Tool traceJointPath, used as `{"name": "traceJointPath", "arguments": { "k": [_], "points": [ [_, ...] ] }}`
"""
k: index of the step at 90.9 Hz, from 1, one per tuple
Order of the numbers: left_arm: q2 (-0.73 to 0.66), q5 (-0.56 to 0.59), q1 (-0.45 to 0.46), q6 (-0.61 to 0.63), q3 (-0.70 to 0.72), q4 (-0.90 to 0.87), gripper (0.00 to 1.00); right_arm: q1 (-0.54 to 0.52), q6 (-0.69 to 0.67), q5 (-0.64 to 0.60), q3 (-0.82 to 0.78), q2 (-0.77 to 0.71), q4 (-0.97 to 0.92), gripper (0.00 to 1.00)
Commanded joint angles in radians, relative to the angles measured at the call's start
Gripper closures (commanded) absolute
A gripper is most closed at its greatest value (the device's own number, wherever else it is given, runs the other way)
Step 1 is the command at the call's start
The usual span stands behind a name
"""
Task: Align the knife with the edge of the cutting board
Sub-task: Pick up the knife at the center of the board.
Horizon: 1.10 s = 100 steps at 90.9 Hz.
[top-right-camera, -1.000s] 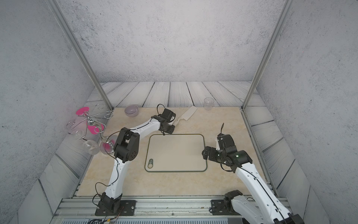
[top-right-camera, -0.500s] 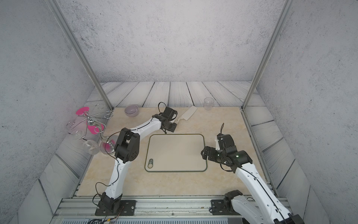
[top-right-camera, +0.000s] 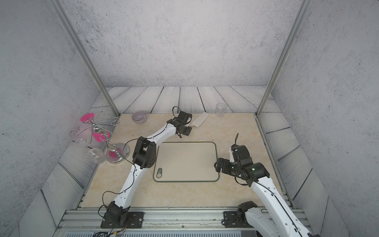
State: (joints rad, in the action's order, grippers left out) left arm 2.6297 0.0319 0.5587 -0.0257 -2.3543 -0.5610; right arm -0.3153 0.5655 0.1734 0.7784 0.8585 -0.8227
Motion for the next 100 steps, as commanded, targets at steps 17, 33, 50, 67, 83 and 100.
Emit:
{"name": "traceJointPath", "arguments": {
  "k": [17,33,50,67,83,100],
  "points": [
    [0.060,-0.031,0.001,0.025,-0.094,-0.072,0.50,-0.002,0.000,-0.019,-0.014,-0.007,-0.009,0.01],
    [0.061,0.009,0.001,0.044,-0.093,-0.094,0.58,-0.003,-0.004,-0.016,-0.009,0.003,-0.005,0.01],
    [0.052,0.039,0.003,0.052,-0.067,-0.108,0.78,-0.003,-0.003,-0.007,-0.013,0.005,0.006,0.01],
    [-0.006,0.043,0.005,0.032,-0.009,-0.109,0.89,-0.003,-0.003,-0.006,-0.020,0.001,0.014,0.01],
    [-0.079,0.063,0.012,0.007,0.026,-0.172,0.89,-0.004,0.002,-0.002,-0.030,-0.003,0.042,0.01],
    [-0.170,0.063,0.017,-0.031,0.086,-0.250,0.89,-0.003,0.011,0.015,-0.043,0.000,0.073,0.01]
  ]
}}
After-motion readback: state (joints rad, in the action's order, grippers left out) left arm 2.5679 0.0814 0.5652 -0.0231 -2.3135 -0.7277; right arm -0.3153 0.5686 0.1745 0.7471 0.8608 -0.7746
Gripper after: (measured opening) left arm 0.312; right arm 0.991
